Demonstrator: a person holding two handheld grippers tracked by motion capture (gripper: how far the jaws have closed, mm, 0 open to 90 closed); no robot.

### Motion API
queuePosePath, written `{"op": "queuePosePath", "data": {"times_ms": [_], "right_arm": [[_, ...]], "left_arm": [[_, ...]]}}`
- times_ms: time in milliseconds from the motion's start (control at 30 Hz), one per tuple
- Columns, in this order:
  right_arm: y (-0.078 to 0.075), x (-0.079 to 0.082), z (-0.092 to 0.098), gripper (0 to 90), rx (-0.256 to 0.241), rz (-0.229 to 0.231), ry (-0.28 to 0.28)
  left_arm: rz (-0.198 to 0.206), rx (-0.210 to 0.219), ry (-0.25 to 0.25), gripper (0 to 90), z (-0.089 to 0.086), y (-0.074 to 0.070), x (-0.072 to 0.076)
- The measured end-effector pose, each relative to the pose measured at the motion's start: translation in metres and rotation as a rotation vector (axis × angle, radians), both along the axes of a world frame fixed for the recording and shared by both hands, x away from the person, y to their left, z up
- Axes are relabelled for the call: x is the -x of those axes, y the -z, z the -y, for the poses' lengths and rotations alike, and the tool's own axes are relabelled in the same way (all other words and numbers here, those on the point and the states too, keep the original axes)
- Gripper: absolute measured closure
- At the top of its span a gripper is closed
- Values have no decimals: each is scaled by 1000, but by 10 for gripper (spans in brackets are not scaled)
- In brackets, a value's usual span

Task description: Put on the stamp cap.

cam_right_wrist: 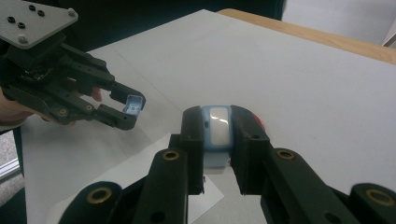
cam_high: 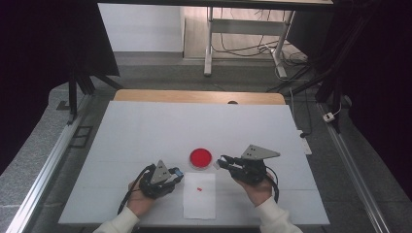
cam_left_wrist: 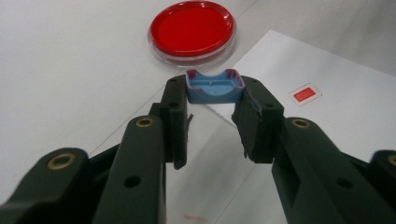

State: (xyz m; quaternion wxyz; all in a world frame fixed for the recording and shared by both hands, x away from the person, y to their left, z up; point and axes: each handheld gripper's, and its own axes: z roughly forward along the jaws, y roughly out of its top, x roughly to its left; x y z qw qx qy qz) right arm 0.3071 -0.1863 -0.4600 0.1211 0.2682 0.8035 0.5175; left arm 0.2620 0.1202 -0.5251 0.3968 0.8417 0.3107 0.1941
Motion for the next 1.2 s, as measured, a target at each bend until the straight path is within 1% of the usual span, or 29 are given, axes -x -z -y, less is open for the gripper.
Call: {"op": "queuePosePath", "data": {"times_ms": [100,400,700,967,1200], "right_arm": [[0,0,0,755,2,-2,1],[0,1,1,755,2,-2,3],[0,1,1,755,-2,-5,4],[1,0,1,755,-10,-6,9],[0,1,2,755,-8,-3,15]], "left_arm": [[-1,2,9,648,5,0,-2],[12,11,23,647,20,-1,-5],[15,8,36,647,33,1,-9],[21,15,57,648,50,0,-12],[21,17,77,647,63,1,-15]]}}
